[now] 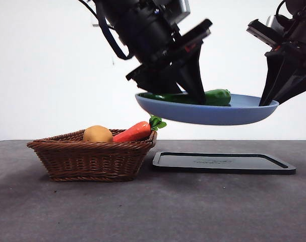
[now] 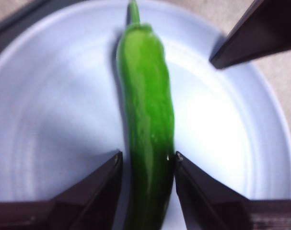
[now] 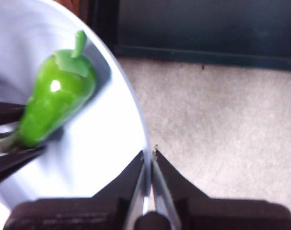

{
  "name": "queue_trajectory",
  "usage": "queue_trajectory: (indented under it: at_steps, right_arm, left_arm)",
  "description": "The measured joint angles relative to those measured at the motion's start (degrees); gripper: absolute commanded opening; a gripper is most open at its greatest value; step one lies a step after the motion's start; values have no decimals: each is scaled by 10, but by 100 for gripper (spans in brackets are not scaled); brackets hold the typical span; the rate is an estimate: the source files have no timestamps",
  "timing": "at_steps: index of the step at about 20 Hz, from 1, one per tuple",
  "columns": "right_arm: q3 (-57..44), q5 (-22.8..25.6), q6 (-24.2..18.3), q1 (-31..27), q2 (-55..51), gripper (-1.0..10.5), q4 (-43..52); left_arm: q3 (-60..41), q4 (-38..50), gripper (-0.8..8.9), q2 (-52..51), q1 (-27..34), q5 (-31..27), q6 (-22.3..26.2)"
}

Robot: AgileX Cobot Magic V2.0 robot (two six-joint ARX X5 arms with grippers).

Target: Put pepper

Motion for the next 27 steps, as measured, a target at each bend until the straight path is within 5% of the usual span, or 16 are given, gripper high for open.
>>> queue_trajectory:
  at_steps: [13, 27]
  right_arm:
    - [10, 18, 58, -66, 37, 3, 5]
    - [199, 24, 64, -108, 284, 3, 43]
  left_arm:
    - [0, -14, 209, -137, 0, 0, 0]
    - [0, -40, 208, -297, 0, 0, 0]
